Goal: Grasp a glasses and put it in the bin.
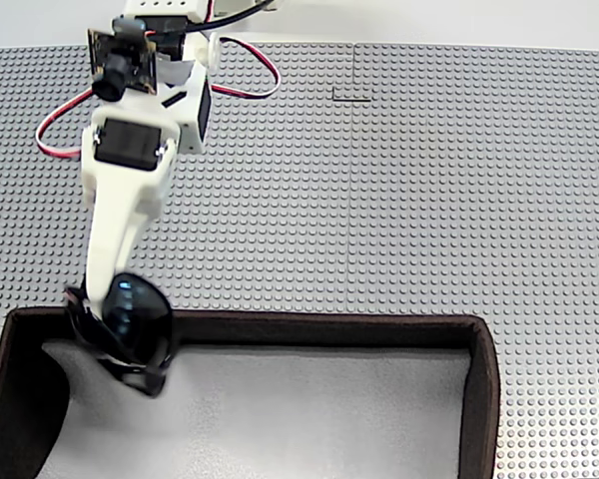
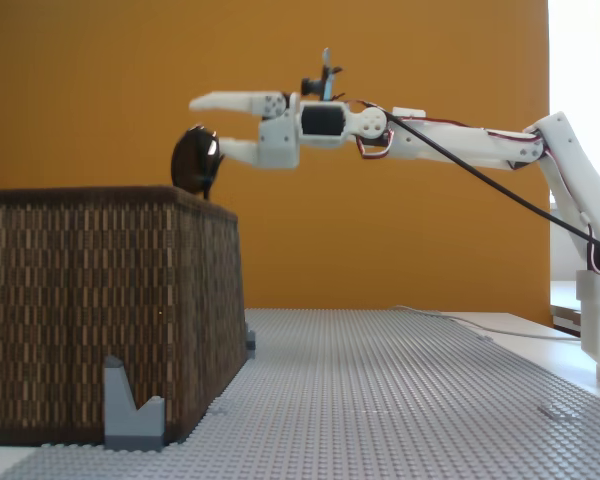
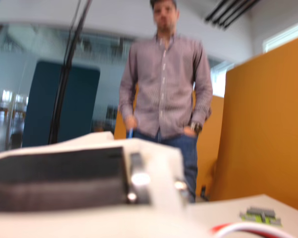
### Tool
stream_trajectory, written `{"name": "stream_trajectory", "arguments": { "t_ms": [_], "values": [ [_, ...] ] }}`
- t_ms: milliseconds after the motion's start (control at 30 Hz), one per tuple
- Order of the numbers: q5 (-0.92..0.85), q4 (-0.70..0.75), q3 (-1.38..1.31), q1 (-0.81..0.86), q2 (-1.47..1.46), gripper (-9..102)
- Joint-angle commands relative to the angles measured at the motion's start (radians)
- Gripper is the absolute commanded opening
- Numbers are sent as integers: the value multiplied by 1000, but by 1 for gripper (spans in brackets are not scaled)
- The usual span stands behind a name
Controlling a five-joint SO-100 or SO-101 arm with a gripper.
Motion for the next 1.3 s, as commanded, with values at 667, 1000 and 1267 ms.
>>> {"name": "stream_trajectory", "arguments": {
  "t_ms": [667,1000,1267],
  "values": [
    [89,453,471,-35,758,19],
    [-107,324,1198,12,1413,13],
    [-215,494,1424,9,1815,7]
  ]
}}
